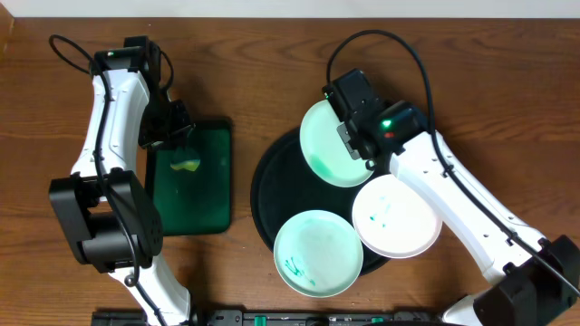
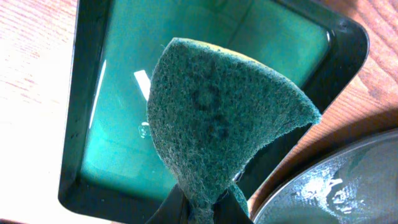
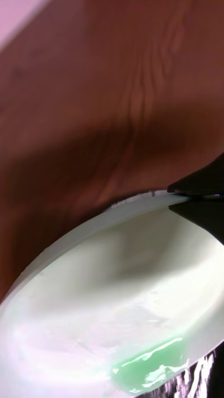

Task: Clean dirty plates on tray and stack at the side
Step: 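Grip the pale green plate rim with the right gripper and lift it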

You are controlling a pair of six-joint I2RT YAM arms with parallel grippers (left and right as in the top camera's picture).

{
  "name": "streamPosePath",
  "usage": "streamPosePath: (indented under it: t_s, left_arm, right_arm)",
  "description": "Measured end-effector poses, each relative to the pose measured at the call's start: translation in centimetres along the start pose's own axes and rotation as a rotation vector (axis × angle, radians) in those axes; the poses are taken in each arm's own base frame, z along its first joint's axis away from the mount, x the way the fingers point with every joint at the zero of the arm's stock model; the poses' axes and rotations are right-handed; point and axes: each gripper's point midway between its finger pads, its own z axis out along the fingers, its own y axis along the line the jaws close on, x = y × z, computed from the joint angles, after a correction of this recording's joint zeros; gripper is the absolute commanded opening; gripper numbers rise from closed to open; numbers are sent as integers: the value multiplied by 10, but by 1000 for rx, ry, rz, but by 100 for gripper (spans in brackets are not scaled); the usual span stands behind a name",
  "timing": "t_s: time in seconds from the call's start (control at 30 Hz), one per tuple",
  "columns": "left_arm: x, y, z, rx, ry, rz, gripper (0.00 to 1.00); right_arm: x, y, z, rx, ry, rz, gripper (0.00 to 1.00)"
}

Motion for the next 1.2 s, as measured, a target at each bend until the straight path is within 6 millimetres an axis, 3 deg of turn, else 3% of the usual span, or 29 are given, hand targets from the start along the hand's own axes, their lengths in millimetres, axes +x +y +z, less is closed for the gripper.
streamPosePath:
  t_s: [0.6, 1.2]
  left_arm:
    - [0, -2, 0, 12, 1, 3, 7]
    - [1, -3, 0, 15, 4, 3, 7]
  right_arm:
    - [-23, 5, -60, 433, -134, -399, 1]
    - [-32, 11, -97, 624, -182, -549, 1]
